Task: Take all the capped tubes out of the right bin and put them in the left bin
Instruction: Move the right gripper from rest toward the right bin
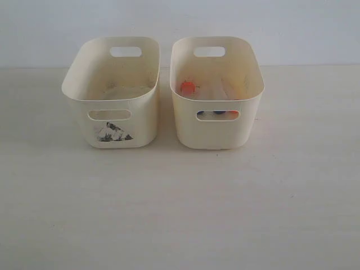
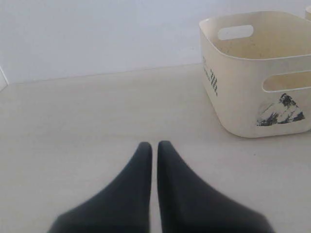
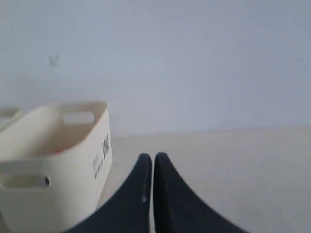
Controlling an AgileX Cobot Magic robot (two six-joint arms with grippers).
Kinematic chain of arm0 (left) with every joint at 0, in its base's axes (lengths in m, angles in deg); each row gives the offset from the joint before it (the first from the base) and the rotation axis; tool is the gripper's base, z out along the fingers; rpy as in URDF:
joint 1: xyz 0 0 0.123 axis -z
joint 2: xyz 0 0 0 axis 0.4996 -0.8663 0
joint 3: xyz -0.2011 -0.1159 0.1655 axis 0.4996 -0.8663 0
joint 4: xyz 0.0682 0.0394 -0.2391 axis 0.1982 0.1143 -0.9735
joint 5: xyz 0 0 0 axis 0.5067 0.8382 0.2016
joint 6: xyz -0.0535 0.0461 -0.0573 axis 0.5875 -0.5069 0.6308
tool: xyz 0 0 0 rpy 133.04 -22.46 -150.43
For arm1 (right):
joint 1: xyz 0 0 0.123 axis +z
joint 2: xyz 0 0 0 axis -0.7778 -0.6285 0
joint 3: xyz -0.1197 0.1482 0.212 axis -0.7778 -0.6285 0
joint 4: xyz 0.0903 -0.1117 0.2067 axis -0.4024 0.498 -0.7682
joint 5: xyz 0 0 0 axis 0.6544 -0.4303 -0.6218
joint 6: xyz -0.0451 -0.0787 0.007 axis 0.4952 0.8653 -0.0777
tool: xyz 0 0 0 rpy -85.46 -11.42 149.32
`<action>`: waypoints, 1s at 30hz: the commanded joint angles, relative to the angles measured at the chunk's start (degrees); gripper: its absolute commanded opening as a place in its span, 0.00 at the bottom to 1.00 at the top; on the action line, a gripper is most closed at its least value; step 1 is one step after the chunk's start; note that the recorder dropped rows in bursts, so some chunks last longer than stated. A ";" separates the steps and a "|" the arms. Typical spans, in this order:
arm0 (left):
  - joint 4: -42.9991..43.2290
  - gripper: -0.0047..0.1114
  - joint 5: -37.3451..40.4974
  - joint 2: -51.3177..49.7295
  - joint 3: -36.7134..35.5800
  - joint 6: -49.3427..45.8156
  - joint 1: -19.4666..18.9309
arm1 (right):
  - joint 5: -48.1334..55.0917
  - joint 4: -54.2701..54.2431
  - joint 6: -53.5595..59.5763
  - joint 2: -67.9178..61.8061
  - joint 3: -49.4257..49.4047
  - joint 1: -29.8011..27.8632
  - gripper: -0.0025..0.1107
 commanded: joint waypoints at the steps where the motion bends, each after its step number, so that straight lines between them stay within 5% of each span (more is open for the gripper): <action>1: -0.38 0.08 -0.85 0.11 0.21 0.66 -0.06 | -17.38 0.30 -0.17 0.21 0.03 -0.18 0.03; 5: -0.38 0.08 -0.85 0.11 0.21 0.66 -0.06 | -33.34 0.16 -7.93 0.21 1.58 -0.18 0.03; 9: -0.38 0.08 -0.85 0.11 0.21 0.66 -0.06 | -7.95 0.16 -2.44 -4.33 14.21 -0.18 0.03; 16: -0.38 0.08 -0.85 0.11 0.21 0.66 -0.06 | 36.33 0.05 -1.40 -31.96 32.37 -0.18 0.03; 23: -0.38 0.08 -0.85 0.11 0.21 0.66 -0.06 | 42.43 -3.42 -2.07 -50.30 40.17 -0.18 0.03; 30: -0.38 0.08 -0.85 0.11 0.21 0.66 -0.06 | 43.98 -33.76 31.43 -62.07 47.48 -0.06 0.04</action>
